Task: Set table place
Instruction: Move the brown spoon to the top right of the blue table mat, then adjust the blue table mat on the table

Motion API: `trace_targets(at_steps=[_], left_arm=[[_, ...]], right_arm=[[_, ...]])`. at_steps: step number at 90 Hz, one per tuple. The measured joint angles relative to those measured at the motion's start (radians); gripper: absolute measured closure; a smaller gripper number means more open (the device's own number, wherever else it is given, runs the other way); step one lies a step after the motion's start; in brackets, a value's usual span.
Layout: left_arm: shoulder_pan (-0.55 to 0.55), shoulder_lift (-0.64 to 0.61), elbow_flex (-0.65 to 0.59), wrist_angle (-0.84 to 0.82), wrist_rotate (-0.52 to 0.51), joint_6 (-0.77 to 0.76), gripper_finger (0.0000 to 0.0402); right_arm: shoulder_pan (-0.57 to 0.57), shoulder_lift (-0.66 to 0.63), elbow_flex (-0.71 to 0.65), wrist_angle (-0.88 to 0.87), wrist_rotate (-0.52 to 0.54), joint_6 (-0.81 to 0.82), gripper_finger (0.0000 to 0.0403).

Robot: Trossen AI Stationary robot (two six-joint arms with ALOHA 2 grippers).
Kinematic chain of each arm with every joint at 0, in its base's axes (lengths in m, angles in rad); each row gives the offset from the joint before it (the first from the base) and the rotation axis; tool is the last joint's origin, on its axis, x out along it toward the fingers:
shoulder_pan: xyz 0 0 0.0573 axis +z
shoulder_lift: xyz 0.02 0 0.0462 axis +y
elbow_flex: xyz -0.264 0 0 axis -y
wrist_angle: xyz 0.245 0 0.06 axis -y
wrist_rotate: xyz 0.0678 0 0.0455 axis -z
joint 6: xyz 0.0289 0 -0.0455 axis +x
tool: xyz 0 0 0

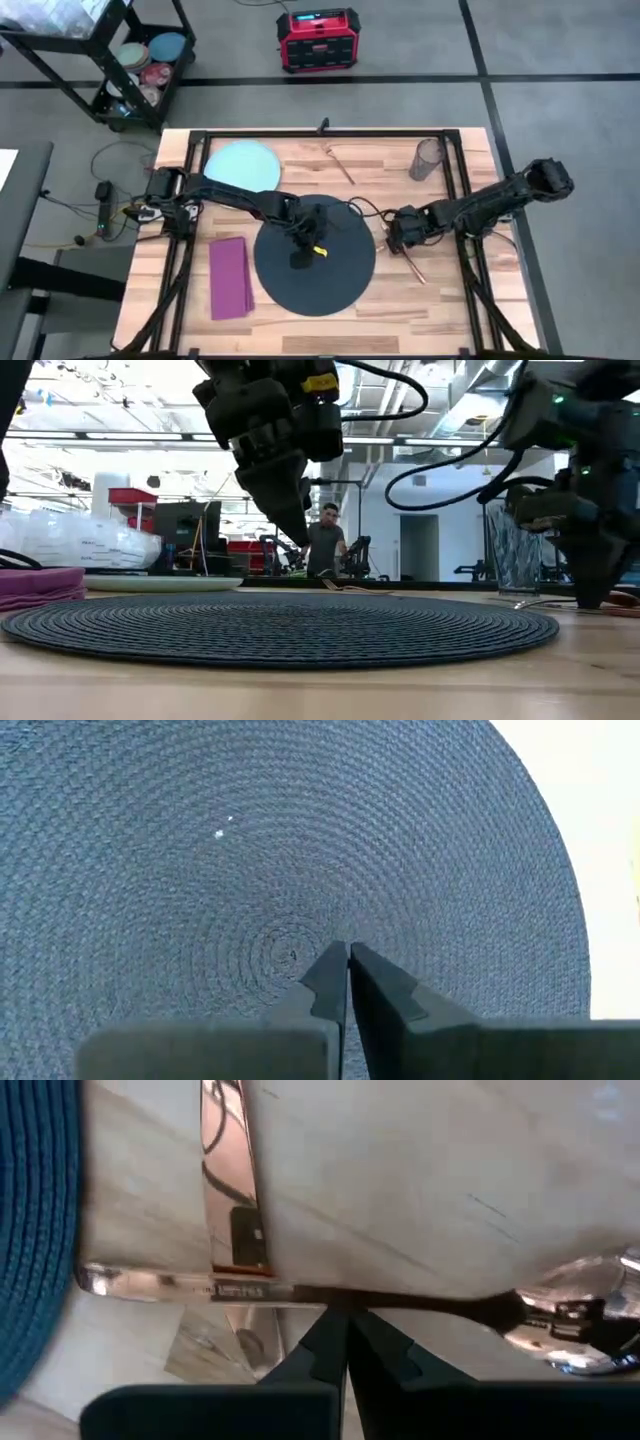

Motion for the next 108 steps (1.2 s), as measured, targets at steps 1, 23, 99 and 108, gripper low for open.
trace_targets(at_steps=[1, 23, 99, 108], left_arm=[[0.0, 0.0, 0.0, 0.0, 0.0, 0.001, 0.0401], [0.0, 0.0, 0.0, -0.023, 0.0, 0.001, 0.0401], [0.065, 0.0, 0.0, 0.037, 0.0, 0.113, 0.0401], [0.09, 0.0, 0.0, 0.097, 0.003, 0.104, 0.0401]], right_arm=[[-0.007, 0.0, 0.0, 0.003, -0.001, -0.007, 0.0403], [-0.17, 0.003, -0.001, 0.082, 0.057, -0.154, 0.0403], [-0.174, 0.029, -0.002, 0.31, 0.143, -0.116, 0.0403], [-0.087, 0.029, -0.002, 0.294, 0.165, -0.042, 0.0403]])
